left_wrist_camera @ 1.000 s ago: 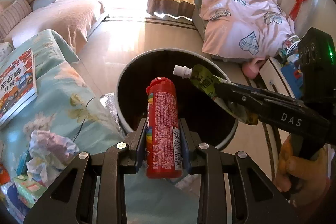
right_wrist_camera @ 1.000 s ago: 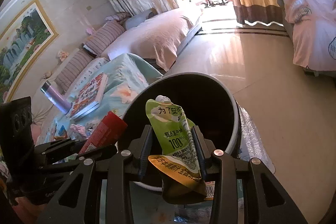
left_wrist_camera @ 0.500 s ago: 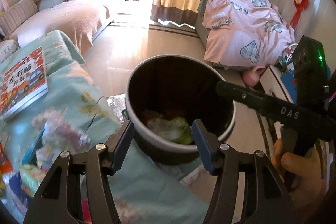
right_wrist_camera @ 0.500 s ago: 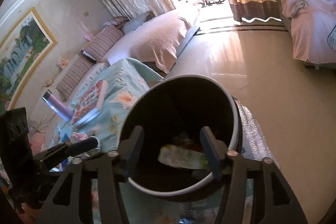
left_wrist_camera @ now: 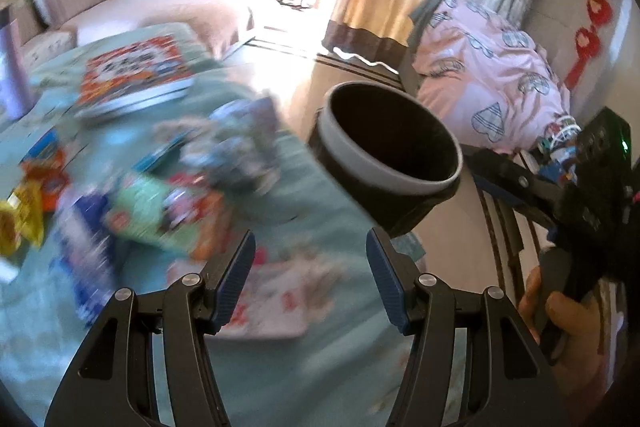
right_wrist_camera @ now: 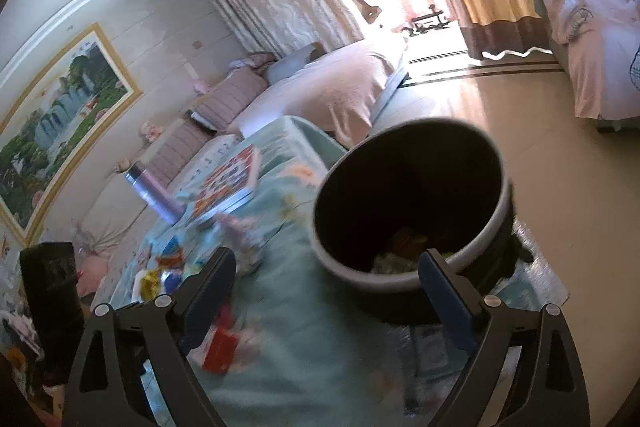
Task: Collect trash
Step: 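Move both open tools back over the table, then grasp the white red-printed carton with the right tool while the left tool grasps the blue plastic bottle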
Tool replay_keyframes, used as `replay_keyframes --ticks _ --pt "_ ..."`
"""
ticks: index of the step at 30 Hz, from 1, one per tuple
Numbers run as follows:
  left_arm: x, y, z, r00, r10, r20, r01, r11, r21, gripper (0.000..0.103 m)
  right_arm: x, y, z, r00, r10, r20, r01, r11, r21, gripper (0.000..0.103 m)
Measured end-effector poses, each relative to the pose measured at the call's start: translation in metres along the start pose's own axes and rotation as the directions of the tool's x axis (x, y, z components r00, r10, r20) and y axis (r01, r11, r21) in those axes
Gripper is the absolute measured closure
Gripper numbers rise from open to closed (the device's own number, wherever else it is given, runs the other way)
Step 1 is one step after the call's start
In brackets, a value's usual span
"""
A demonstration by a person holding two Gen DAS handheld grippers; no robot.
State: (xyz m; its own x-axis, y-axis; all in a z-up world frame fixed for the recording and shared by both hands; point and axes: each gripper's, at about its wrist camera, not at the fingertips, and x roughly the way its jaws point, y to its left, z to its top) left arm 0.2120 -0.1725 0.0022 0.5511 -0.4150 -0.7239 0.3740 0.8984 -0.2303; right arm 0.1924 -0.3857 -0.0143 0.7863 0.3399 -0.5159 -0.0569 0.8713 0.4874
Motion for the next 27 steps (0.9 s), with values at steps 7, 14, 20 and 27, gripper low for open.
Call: replay_keyframes --ticks 7,14,20,27 --pt "-0.023 0.044 -0.027 0.999 0.045 0.007 -0.045 0.995 -0.087 0.044 0.003 0.032 -0.036 0.998 0.047 -0.03 -0.049 0.997 -0.058 0.007" --pt "-0.04 0.075 -0.051 0.997 0.083 0.005 -0.081 0.985 -0.155 0.044 0.011 0.047 -0.062 0.992 0.089 -0.085 -0.096 0.992 -0.082 0.007" --pt "-0.049 0.099 -0.063 0.994 0.112 -0.008 -0.111 0.974 -0.198 0.044 0.02 0.072 -0.077 0.982 0.126 -0.142 -0.148 0.976 -0.162 0.007" --pt "-0.048 0.117 -0.06 0.992 0.126 -0.03 -0.129 0.967 -0.22 0.038 0.042 0.1 -0.084 0.964 0.135 -0.229 -0.206 0.923 -0.326 0.007"
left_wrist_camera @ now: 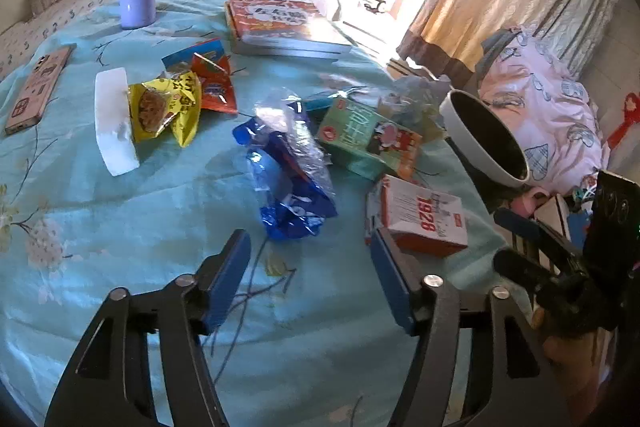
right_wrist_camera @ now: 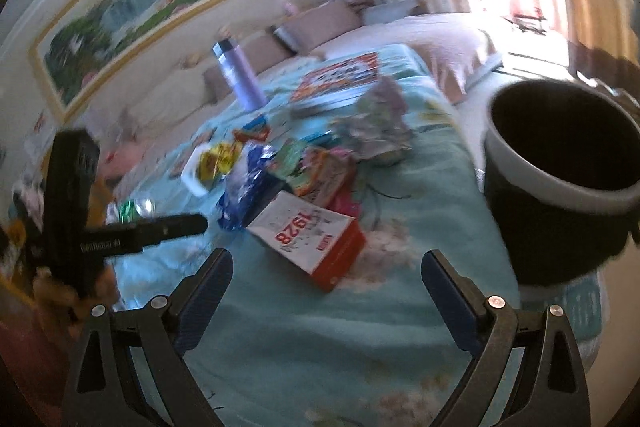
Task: Collect trash
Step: 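Grasp the white red-printed carton with the right tool while the left tool grasps the blue plastic bottle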
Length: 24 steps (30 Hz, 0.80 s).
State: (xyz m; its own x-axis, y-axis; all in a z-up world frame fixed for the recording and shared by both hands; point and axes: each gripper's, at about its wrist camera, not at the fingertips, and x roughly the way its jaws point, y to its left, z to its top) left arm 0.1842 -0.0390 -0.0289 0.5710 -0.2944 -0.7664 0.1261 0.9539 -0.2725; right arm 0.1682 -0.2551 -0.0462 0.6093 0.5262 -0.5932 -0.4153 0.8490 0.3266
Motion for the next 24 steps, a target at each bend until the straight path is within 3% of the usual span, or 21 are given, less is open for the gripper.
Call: replay_keyframes --ticks 5,13,14,15,16,17,19,24 --pt "0.011 0.006 0.013 1.0 -0.005 -0.024 0.005 1.0 -0.009 0.036 0.026 0.011 0.013 0.998 -0.009 -0.067 -0.002 0.988 -0.154 0.007" --pt "0.045 0.013 0.029 0.998 0.016 -0.061 -0.018 0.999 -0.037 0.036 0.07 0.022 0.026 0.983 -0.023 -0.18 -0.031 0.957 -0.29 0.008" --pt "0.049 0.014 0.028 0.997 0.015 -0.072 -0.018 0.999 -0.037 0.04 0.073 0.024 0.026 0.981 -0.024 -0.191 -0.034 0.955 -0.294 0.009" --pt "0.052 0.015 0.028 0.997 0.011 -0.078 -0.014 0.999 -0.037 0.054 0.075 0.025 0.024 0.979 -0.023 -0.202 -0.038 0.955 -0.294 0.013" --pt "0.054 0.015 0.027 0.996 0.005 -0.086 -0.008 0.999 -0.035 0.058 0.078 0.028 0.021 0.977 -0.027 -0.213 -0.039 0.954 -0.298 0.019" --pt "0.054 0.015 0.025 0.997 0.005 -0.078 -0.008 1.0 -0.03 0.06 0.078 0.029 0.019 0.976 -0.032 -0.217 -0.036 0.953 -0.302 0.032" --pt "0.049 0.014 0.022 0.998 0.002 -0.064 -0.003 1.0 -0.017 0.069 0.075 0.03 0.013 0.975 -0.048 -0.217 -0.018 0.956 -0.293 0.037" --pt "0.028 0.006 0.007 0.999 -0.028 -0.035 0.028 1.0 0.006 0.074 0.051 0.021 0.003 0.985 -0.028 -0.169 0.0 0.986 -0.167 0.044"
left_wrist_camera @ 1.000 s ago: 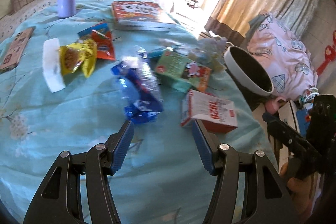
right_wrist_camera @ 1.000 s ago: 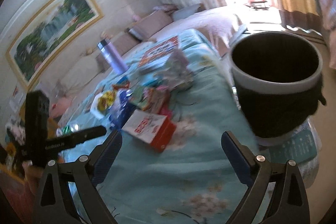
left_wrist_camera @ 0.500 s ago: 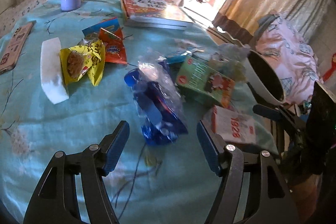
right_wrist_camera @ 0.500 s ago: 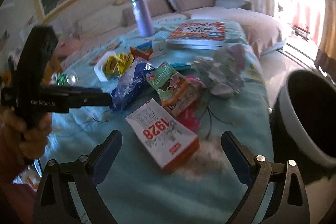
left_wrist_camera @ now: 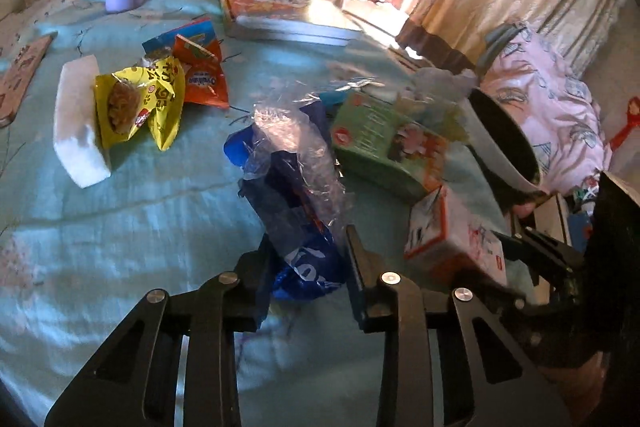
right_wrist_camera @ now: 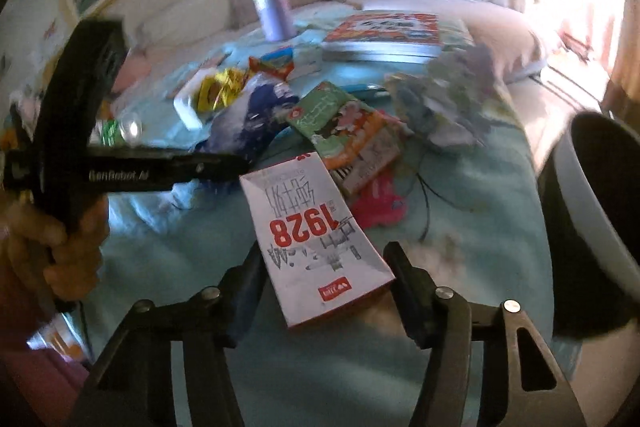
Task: Collect trash
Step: 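Grasp the white red-printed carton with the right tool while the left tool grasps the blue plastic bottle, then carry the white carton and blue bottle in both tools over the black bin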
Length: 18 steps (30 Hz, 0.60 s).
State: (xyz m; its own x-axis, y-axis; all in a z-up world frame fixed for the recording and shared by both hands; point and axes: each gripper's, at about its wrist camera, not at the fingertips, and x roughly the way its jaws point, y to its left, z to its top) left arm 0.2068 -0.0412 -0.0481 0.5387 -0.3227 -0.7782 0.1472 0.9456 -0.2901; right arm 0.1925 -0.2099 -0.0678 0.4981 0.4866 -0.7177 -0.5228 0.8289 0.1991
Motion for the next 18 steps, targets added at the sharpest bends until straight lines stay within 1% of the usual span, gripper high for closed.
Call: replay_keyframes --ticks 4,8,10,13,18 --pt "-0.016 -0.013 -0.013 0.999 -0.026 0.019 0.025 0.999 0.042 0.075 -0.027 -0.009 -0.016 0.998 -0.008 0.063 0.001 0.993 0.114 0.045" --pt "-0.026 -0.036 -0.021 0.998 -0.063 0.024 0.06 0.992 0.108 0.075 -0.044 -0.022 -0.032 0.995 -0.037 0.096 0.016 0.977 0.211 0.045" --pt "-0.027 -0.047 -0.021 0.997 -0.079 0.028 0.074 0.989 0.126 0.075 -0.055 -0.03 -0.041 0.992 -0.056 0.111 0.025 0.965 0.262 0.046" --pt "-0.029 -0.06 -0.021 0.993 -0.111 0.027 0.106 0.982 0.157 0.075 -0.065 -0.039 -0.048 0.989 -0.063 0.134 0.018 0.95 0.313 0.046" --pt "-0.026 -0.082 -0.023 0.991 -0.131 0.014 0.126 0.97 0.207 0.075 -0.081 -0.051 -0.054 0.982 -0.108 0.158 0.043 0.931 0.363 0.046"
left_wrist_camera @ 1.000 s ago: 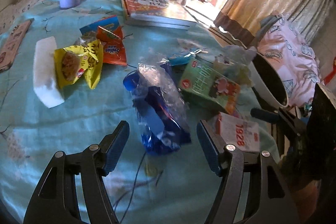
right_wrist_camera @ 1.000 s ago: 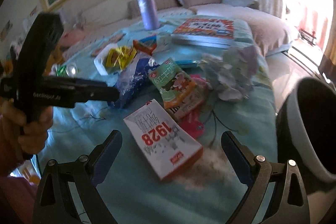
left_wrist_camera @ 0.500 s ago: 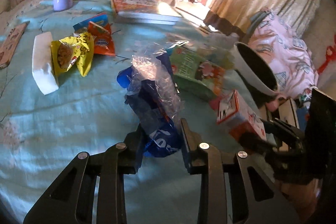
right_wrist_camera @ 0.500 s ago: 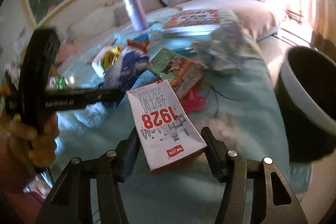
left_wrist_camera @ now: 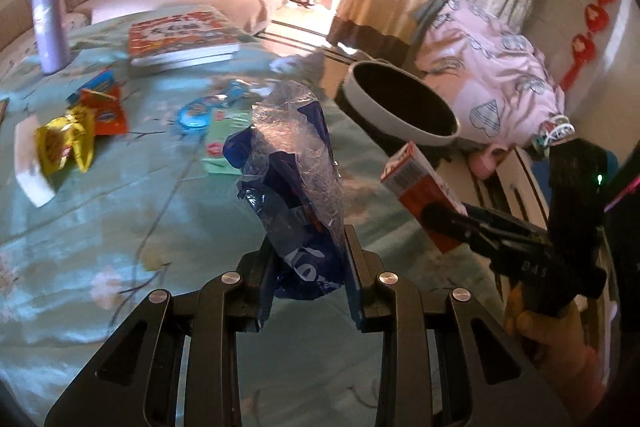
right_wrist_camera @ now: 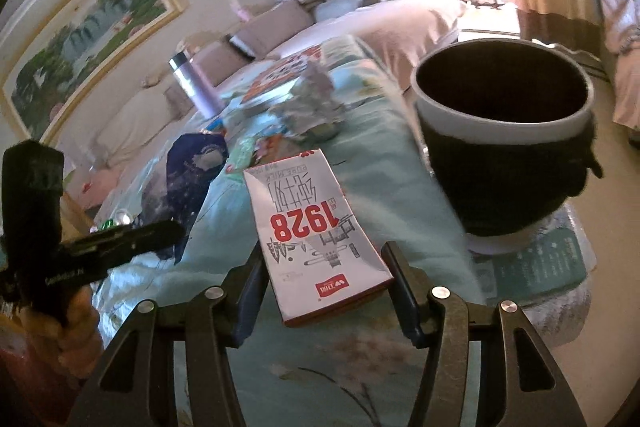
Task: Collect trash
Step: 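Carry the white carton and blue bottle in both tools over the black bin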
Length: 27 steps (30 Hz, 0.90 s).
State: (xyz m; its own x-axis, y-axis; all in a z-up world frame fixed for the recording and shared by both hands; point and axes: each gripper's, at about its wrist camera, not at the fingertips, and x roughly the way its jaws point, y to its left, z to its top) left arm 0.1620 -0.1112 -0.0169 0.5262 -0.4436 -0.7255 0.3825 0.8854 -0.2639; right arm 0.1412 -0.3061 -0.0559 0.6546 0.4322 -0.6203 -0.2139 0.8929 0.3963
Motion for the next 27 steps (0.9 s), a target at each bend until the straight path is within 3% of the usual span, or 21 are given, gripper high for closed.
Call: replay_keyframes --ticks 27 --pt "0.061 -0.08 0.053 0.997 -0.062 -0.056 0.07 0.986 0.152 0.075 -0.032 -0.069 0.052 0.986 -0.124 0.108 0.111 0.987 0.119 0.047"
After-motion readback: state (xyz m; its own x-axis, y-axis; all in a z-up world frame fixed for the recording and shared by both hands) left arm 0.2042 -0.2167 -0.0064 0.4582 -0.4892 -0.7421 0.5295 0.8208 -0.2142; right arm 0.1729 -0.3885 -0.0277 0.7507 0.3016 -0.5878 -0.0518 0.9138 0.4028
